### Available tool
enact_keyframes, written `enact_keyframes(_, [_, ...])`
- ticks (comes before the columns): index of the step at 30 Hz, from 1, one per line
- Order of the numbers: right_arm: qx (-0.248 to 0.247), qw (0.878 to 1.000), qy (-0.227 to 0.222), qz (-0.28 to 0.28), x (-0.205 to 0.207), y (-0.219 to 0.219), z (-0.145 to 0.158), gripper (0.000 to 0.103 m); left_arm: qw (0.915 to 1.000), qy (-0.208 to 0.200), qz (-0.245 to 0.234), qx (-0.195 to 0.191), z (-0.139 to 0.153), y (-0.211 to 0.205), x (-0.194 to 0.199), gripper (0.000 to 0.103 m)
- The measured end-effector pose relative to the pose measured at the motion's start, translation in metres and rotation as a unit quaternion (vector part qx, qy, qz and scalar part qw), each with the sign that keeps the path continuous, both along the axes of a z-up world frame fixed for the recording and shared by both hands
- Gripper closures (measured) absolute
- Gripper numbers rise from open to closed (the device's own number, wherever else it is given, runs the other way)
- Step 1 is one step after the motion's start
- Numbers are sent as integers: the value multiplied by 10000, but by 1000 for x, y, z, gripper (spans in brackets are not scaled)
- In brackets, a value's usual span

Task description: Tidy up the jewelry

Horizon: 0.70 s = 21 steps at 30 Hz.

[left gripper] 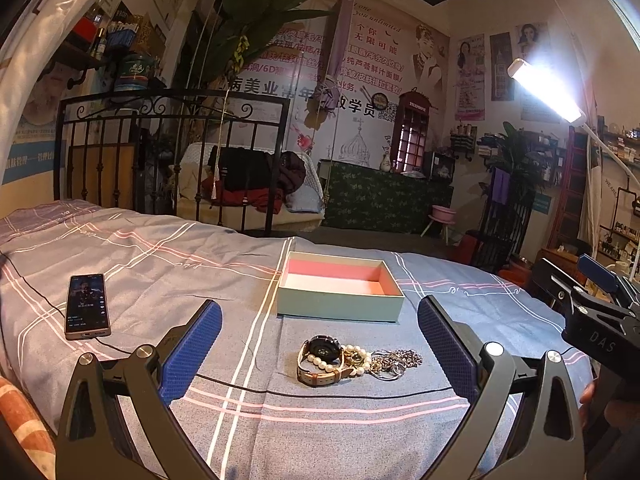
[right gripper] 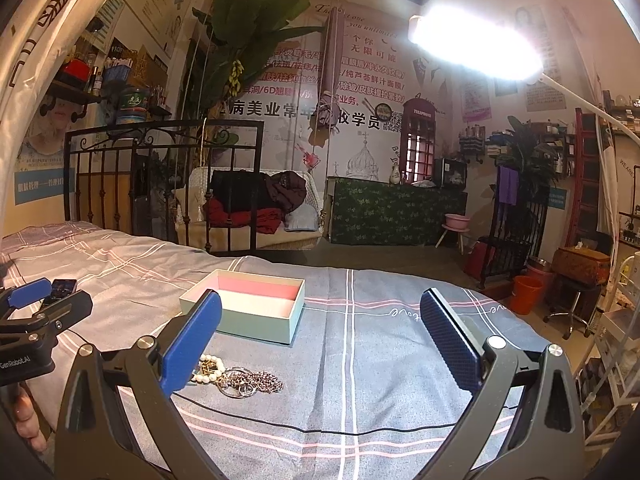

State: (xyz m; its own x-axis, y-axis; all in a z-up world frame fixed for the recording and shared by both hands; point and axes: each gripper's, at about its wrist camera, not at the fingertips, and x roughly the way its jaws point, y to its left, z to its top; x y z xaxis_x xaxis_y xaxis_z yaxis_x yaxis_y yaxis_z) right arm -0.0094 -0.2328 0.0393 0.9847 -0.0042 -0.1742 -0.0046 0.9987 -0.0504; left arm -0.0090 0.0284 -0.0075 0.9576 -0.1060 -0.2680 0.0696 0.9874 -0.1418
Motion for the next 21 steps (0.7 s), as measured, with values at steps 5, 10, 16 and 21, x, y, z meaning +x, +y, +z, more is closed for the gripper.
enact_keyframes(5, [85, 9999, 128, -6, 9, -4, 4, 5, 10000, 15, -35, 7, 2, -1, 6, 6])
enact_keyframes(10, [262, 9827, 1810, 290, 67, -12, -11, 5, 9876, 1492, -225, 442, -14, -8, 54, 6])
enact_keyframes(16, [631, 9470, 3068, 705, 125, -18, -67, 5, 9446, 3225, -525, 311, -71, 4, 120, 6])
enact_keyframes(21, [254, 9346, 3445, 849, 162, -2, -93, 5, 9182, 3813, -977, 449, -96, -5, 164, 6])
